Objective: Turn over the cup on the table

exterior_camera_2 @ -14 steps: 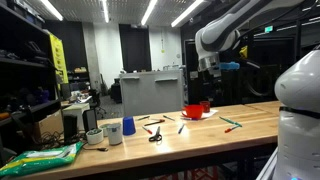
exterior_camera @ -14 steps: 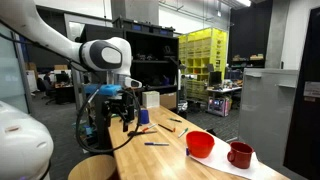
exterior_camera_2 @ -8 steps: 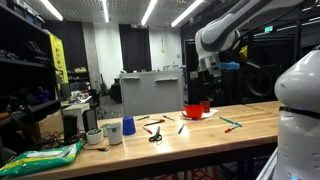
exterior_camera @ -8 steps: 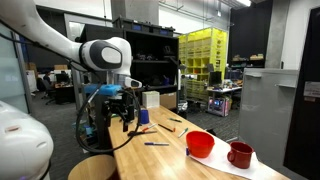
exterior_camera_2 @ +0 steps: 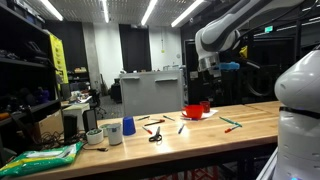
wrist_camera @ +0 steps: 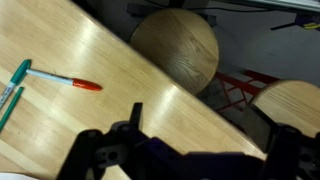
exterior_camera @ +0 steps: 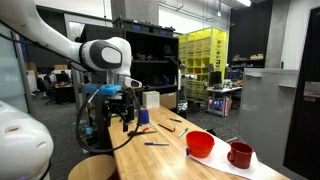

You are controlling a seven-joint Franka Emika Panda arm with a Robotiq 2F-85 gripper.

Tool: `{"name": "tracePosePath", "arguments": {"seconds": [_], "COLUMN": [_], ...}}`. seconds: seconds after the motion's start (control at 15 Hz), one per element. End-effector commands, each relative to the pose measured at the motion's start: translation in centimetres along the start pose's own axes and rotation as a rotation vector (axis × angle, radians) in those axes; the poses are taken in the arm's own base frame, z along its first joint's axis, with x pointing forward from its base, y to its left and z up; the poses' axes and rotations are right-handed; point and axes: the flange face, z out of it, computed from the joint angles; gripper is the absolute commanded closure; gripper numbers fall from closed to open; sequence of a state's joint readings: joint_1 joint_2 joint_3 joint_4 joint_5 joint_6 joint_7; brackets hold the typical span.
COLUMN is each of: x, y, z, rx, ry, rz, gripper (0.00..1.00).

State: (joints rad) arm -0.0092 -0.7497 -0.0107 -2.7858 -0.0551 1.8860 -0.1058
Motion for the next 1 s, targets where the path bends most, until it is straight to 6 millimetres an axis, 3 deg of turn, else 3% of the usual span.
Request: {"name": "tracePosePath", "arguments": {"seconds": [0.0,0.47,0.67,0.93], "x": [0.0,0.1,1.3,4.8], "y": [0.0,-0.3,-2.6,-7.2], "z": [0.0,0.0,0.6,0.7], "rx": [0.0,-0.001,-0.023,-0.083], "ry": [-0.001,-0.001,0.007,0.073], "rz": [0.0,0.012,-0.044,-0.184], "gripper": [0.0,0.0,0.0,0.0]}}
